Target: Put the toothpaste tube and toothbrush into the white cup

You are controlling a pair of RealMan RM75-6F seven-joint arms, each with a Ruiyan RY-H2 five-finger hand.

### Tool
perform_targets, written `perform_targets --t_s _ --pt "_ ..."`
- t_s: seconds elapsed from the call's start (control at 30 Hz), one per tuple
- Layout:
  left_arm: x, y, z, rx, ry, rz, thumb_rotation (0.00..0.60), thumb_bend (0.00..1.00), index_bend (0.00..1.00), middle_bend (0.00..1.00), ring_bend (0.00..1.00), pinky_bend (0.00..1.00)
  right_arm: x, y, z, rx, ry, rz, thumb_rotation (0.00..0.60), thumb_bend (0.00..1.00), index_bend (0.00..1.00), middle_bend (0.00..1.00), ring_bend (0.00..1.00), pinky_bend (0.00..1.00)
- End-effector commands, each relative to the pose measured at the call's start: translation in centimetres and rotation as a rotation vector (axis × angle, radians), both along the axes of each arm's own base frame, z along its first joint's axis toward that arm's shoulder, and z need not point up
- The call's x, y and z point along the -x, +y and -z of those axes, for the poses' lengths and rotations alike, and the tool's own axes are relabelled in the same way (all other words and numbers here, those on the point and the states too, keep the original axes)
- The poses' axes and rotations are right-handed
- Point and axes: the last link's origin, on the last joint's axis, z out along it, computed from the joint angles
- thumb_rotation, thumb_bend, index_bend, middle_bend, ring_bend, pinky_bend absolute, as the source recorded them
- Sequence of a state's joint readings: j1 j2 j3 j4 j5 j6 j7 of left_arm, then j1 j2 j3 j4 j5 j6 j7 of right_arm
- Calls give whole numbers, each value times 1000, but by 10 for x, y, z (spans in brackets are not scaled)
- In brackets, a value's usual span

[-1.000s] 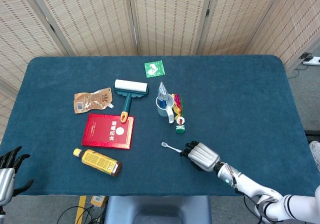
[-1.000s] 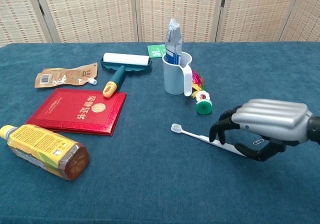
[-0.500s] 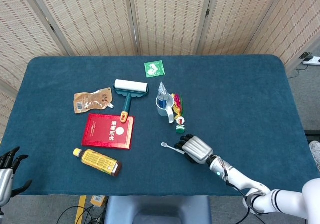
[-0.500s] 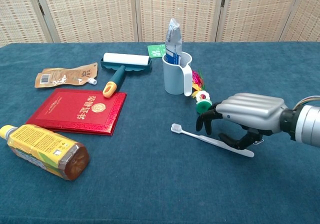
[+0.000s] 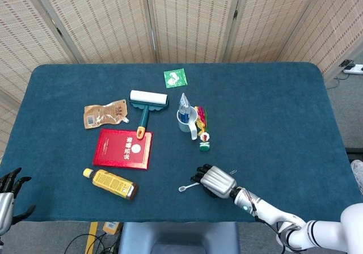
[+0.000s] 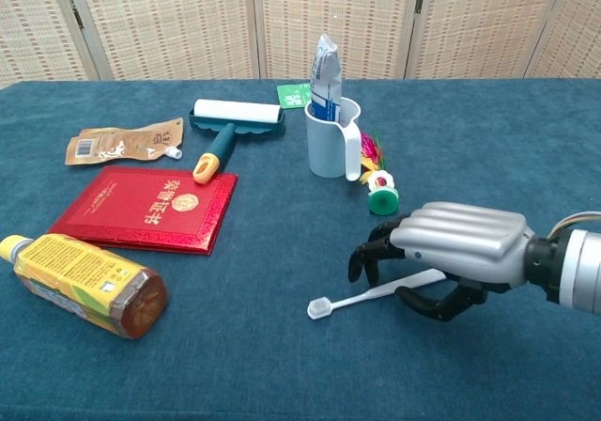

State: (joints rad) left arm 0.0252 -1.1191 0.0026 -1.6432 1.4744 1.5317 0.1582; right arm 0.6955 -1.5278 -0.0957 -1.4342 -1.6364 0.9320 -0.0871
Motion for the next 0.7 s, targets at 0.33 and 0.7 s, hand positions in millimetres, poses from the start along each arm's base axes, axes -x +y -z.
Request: perform_targets --t_s 0.33,0.7 --pt "-1 -1 -1 -2 1 4 600 243 277 108 126 173 -8 -12 6 128 -10 -33 600 243 416 363 191 253" --pt "2 -2 -2 -3 1 -3 600 243 277 108 126 173 -7 -8 20 141 18 -90 600 244 449 363 191 253"
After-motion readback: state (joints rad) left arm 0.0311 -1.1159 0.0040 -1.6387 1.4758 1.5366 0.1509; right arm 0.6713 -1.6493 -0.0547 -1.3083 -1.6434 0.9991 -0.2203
